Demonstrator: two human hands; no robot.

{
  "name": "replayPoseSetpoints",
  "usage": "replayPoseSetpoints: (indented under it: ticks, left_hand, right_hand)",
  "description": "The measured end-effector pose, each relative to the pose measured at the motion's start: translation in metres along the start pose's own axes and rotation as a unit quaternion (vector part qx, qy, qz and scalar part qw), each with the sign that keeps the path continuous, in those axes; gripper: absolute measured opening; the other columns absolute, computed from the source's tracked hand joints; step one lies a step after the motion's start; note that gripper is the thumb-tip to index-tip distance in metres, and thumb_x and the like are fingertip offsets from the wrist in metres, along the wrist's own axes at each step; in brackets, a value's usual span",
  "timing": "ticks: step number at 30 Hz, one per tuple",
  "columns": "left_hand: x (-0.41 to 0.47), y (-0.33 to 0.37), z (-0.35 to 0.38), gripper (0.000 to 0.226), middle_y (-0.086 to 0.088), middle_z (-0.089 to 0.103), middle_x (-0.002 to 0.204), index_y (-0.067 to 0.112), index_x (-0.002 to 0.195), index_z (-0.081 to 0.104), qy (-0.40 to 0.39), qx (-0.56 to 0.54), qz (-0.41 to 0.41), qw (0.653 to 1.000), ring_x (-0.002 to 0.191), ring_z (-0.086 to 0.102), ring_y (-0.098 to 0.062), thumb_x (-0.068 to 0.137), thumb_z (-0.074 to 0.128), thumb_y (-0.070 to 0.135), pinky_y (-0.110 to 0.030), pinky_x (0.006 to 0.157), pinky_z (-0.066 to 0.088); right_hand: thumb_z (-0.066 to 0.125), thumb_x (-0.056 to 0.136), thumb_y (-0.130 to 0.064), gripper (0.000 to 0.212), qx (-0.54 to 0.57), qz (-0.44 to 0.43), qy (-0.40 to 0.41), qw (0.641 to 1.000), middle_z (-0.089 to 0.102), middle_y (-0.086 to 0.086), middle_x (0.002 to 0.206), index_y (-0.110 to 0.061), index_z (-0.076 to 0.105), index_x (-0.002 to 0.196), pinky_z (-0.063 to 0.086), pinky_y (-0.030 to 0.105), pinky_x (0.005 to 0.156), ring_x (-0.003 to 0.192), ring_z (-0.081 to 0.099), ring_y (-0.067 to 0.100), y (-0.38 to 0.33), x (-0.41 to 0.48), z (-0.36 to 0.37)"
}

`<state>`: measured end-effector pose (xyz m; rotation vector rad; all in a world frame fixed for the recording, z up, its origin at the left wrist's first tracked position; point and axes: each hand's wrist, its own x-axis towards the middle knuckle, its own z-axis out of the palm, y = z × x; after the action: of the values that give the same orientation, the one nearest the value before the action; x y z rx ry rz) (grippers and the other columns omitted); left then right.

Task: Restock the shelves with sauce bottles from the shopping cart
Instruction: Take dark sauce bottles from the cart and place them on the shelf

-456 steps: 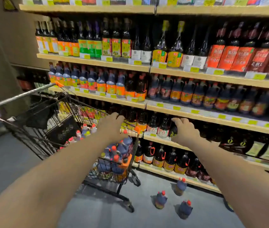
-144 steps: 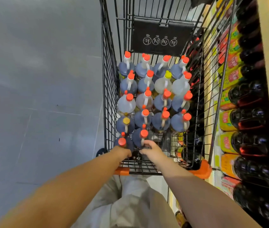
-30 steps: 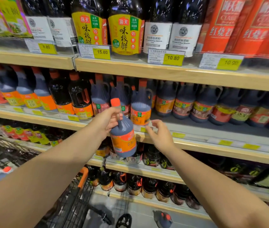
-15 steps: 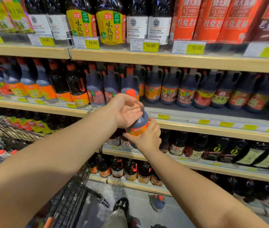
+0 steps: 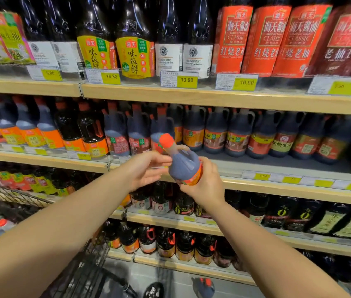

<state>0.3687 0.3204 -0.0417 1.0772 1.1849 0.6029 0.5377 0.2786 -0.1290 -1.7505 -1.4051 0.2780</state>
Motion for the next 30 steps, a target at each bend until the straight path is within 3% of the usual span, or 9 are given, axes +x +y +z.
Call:
replayPoseSetpoints:
  ticks: [4, 7, 11, 16, 22, 26, 30]
  left_hand:
    - [0.053, -0.026, -0.023, 0.023, 0.000, 0.064, 0.120, 0.020, 0.111, 0.064, 0.096, 0.134, 0.022, 0.986, 0.101, 0.058, -0.014, 0.091, 0.052, 0.020, -0.030, 0.084, 0.039]
    - [0.086, -0.031, -0.027, 0.039, -0.007, 0.057, 0.130, 0.018, 0.128, 0.055, 0.132, 0.225, 0.091, 0.961, 0.113, 0.054, -0.021, 0.089, 0.055, 0.015, -0.030, 0.092, 0.041]
    - [0.118, -0.028, -0.031, 0.053, -0.008, 0.050, 0.137, 0.016, 0.138, 0.044, 0.152, 0.251, 0.174, 0.940, 0.124, 0.050, -0.021, 0.088, 0.061, 0.014, -0.030, 0.100, 0.040]
    - [0.144, -0.027, -0.040, 0.072, -0.011, 0.043, 0.140, 0.010, 0.142, 0.035, 0.187, 0.289, 0.229, 0.911, 0.129, 0.045, -0.025, 0.081, 0.072, 0.023, -0.040, 0.108, 0.038]
    - [0.164, -0.028, -0.035, 0.089, -0.010, 0.038, 0.143, 0.015, 0.145, 0.026, 0.189, 0.281, 0.216, 0.916, 0.127, 0.045, -0.026, 0.075, 0.077, 0.035, -0.046, 0.106, 0.041]
    - [0.170, -0.027, -0.031, 0.093, -0.010, 0.038, 0.142, 0.016, 0.145, 0.026, 0.222, 0.284, 0.220, 0.907, 0.126, 0.046, -0.029, 0.071, 0.079, 0.038, -0.047, 0.102, 0.043]
    - [0.173, -0.027, -0.023, 0.091, -0.011, 0.037, 0.141, 0.012, 0.143, 0.027, 0.245, 0.282, 0.235, 0.897, 0.131, 0.038, -0.029, 0.071, 0.079, 0.034, -0.041, 0.104, 0.037]
  right_hand:
    - [0.084, 0.054, -0.023, 0.079, 0.066, -0.007, 0.025, 0.997, 0.044, -0.012, 0.113, -0.023, 0.045, 0.123, 0.048, 0.033, 0.084, 0.106, 0.050, 0.011, 0.005, 0.030, -0.004]
    - [0.084, 0.054, -0.014, 0.077, 0.096, -0.029, 0.055, 0.993, 0.046, -0.012, 0.112, -0.017, 0.048, 0.122, 0.044, 0.028, 0.087, 0.110, 0.050, 0.013, 0.009, 0.065, 0.001]
    - [0.085, 0.054, -0.019, 0.069, 0.088, -0.022, 0.051, 0.995, 0.054, -0.007, 0.106, -0.018, 0.050, 0.113, 0.049, 0.036, 0.080, 0.102, 0.056, 0.019, 0.021, 0.105, 0.018]
    - [0.089, 0.057, -0.024, 0.063, 0.109, 0.083, 0.003, 0.991, 0.060, -0.001, 0.102, -0.022, 0.043, 0.100, 0.043, 0.027, 0.071, 0.092, 0.057, 0.017, 0.035, 0.117, 0.038]
    - [0.091, 0.057, -0.025, 0.075, 0.108, 0.126, -0.058, 0.984, 0.060, -0.003, 0.106, -0.008, 0.051, 0.118, 0.049, 0.029, 0.082, 0.098, 0.060, 0.015, 0.043, 0.135, 0.038]
    - [0.089, 0.047, -0.041, 0.080, 0.092, 0.129, -0.093, 0.983, 0.070, 0.001, 0.106, -0.014, 0.060, 0.116, 0.055, 0.040, 0.089, 0.097, 0.067, 0.016, 0.051, 0.142, 0.037]
    - [0.089, 0.057, -0.035, 0.074, 0.075, 0.132, -0.100, 0.983, 0.066, -0.001, 0.110, -0.014, 0.056, 0.119, 0.053, 0.036, 0.091, 0.099, 0.064, 0.015, 0.046, 0.139, 0.032]
